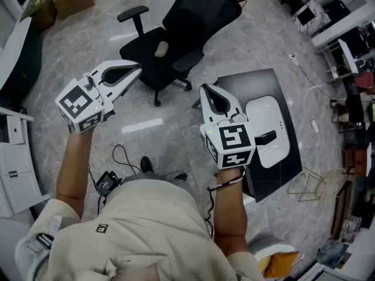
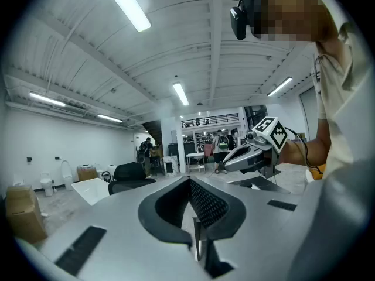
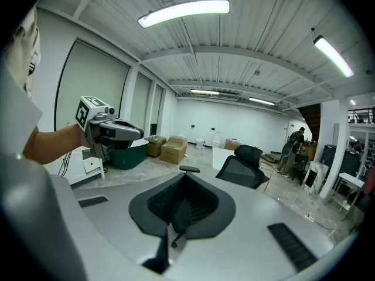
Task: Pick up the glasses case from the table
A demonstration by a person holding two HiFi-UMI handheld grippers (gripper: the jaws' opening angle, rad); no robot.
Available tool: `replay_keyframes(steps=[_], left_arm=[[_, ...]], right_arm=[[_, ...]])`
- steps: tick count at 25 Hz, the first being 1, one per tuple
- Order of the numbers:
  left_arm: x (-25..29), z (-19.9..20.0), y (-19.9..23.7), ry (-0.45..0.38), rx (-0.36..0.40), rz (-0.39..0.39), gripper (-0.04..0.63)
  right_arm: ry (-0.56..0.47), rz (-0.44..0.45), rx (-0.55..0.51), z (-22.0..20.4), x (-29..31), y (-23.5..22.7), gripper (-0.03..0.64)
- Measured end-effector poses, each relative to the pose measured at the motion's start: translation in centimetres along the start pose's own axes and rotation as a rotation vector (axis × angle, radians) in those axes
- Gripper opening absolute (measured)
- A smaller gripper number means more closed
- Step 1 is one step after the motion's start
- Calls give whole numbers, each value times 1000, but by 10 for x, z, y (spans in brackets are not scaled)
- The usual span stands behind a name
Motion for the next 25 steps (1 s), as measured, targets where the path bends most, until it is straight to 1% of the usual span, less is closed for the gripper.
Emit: replay_keyframes(steps=[11,17,20,25], left_arm=[[-21,-16,48,-18,-14,-8,15],[-39,-24,73,-31,-28,0,15],[-46,-32,84,-29,-45,15,15],[-53,-43,97,-17,-70,61,15]], right_arm=[[16,9,-3,14,53,24,21],[-19,47,26,26,85,40,26],[-12,59,28,28,101,46,28],[6,107,16,28,129,46,29]])
Point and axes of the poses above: the fingertips, and each gripper's own axes: x forward along the fingers, y to its left, z out of its top, the point moved 8 cm from there along -x, backward along the fingers, and after that the axes turned 1 degree about -z, right-handed, at the moved point
